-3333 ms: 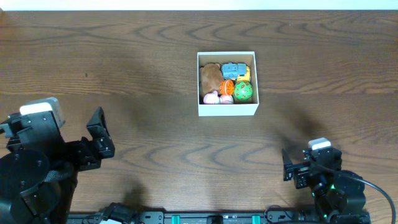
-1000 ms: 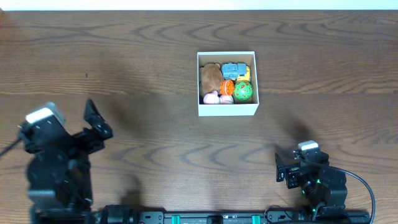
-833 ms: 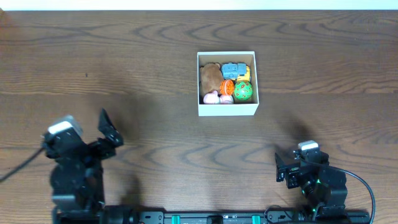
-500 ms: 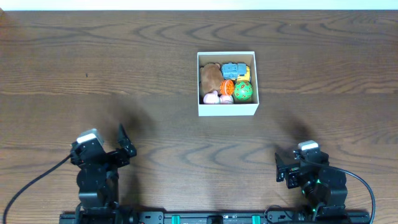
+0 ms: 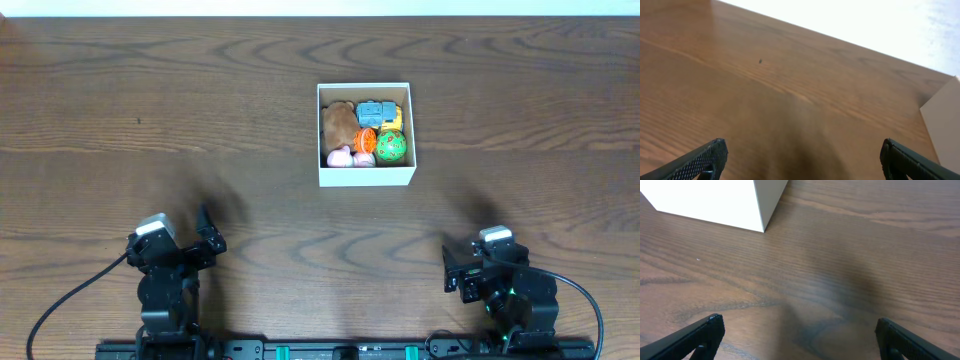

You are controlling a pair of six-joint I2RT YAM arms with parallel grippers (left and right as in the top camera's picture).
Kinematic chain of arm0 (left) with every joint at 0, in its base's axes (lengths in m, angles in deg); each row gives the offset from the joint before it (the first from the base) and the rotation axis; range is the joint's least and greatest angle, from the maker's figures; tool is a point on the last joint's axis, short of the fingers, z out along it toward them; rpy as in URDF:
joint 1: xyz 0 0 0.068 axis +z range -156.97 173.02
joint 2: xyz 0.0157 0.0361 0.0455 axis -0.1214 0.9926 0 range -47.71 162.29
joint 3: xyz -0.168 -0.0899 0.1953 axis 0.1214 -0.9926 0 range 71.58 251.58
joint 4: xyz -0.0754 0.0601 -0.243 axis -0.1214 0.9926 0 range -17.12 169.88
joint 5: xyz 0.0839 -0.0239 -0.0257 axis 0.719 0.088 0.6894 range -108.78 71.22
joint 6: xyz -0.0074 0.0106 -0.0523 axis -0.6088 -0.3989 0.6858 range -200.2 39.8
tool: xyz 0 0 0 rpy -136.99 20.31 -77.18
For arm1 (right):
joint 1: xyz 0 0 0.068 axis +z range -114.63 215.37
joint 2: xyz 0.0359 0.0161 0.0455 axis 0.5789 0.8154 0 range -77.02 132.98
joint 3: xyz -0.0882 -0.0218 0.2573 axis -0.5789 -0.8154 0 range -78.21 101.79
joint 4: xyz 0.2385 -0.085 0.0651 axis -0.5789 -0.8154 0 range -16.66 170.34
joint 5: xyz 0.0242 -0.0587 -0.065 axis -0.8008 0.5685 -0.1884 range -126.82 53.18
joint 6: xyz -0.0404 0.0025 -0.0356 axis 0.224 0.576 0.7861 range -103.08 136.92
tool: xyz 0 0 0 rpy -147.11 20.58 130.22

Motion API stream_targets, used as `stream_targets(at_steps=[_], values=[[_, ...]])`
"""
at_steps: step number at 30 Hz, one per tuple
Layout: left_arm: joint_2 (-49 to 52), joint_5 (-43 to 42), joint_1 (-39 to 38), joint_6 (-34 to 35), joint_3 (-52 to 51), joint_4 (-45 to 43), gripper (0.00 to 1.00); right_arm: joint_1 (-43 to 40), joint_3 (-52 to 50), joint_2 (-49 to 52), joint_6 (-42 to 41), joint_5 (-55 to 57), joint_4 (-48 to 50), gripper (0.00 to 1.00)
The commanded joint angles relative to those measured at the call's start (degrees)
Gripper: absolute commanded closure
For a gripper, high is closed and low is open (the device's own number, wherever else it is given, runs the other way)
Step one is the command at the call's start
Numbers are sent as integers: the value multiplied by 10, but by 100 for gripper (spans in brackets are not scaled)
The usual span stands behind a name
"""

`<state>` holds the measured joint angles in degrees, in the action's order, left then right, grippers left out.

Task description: Pack container

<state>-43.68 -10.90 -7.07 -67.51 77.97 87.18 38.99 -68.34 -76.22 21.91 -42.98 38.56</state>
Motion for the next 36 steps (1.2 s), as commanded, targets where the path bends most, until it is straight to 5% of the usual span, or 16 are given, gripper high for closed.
stream_targets(at_steps=[1,36], values=[[-6,0,2,11,-6,-3,2,1,-6,-5,-7,2,1,1],[-4,0,2,12,-19,1,2,1,-6,-5,-7,2,1,1]])
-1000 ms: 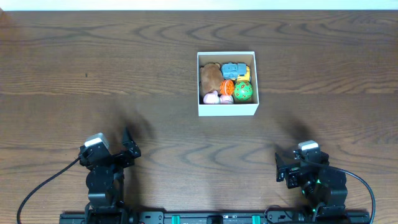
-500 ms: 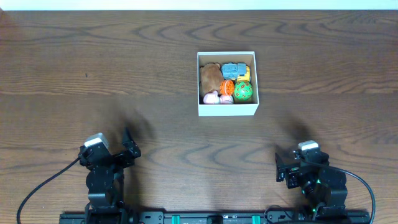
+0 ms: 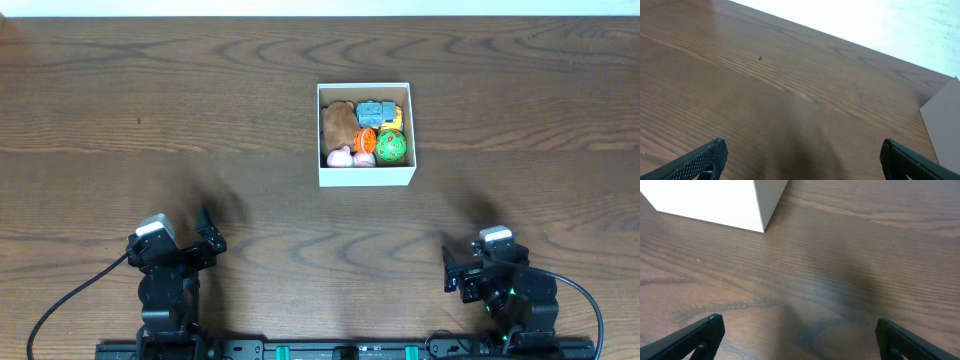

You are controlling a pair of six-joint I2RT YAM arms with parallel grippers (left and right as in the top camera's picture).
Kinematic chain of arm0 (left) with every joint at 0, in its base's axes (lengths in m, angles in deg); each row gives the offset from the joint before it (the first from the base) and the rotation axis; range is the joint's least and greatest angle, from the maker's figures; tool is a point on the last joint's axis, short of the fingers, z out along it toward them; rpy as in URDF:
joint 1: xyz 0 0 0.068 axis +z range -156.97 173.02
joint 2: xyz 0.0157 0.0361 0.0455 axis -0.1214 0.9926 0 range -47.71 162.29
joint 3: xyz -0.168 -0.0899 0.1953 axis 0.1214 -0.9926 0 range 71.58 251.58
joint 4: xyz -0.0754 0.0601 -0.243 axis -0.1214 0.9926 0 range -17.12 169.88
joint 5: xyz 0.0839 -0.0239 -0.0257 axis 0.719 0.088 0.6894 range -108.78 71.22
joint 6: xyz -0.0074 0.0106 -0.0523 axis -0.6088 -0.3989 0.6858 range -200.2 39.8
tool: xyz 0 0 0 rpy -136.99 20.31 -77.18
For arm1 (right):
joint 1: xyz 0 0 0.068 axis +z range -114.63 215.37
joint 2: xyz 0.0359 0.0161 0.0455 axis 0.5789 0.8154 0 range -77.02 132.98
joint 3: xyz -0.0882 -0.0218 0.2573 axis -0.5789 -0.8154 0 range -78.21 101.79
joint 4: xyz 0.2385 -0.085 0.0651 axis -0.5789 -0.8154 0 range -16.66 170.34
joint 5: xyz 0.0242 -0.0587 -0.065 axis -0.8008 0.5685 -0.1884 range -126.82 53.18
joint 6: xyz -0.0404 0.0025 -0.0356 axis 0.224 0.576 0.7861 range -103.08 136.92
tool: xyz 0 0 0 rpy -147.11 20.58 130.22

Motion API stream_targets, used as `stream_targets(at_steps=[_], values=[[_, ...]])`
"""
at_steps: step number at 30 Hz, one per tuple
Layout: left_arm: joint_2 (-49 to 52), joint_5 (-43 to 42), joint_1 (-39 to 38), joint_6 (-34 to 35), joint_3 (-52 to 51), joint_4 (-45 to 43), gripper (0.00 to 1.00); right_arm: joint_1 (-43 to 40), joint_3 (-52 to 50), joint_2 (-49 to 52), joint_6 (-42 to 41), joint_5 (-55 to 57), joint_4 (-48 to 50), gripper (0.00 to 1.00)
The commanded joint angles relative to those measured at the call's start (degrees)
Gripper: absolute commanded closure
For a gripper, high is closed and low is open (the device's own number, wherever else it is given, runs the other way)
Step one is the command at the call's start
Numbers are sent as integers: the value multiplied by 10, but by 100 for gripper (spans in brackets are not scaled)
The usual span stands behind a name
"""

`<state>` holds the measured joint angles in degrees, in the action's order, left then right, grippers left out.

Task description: Pack container

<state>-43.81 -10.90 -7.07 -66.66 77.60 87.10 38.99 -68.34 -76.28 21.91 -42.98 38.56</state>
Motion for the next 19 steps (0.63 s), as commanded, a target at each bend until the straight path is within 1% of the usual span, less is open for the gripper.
stream_targets(at_steps=[1,19], values=[[-3,0,2,3,-16,2,2,1,-6,-4,-7,2,1,1],[-3,0,2,3,-16,2,2,1,-6,-4,-7,2,1,1]])
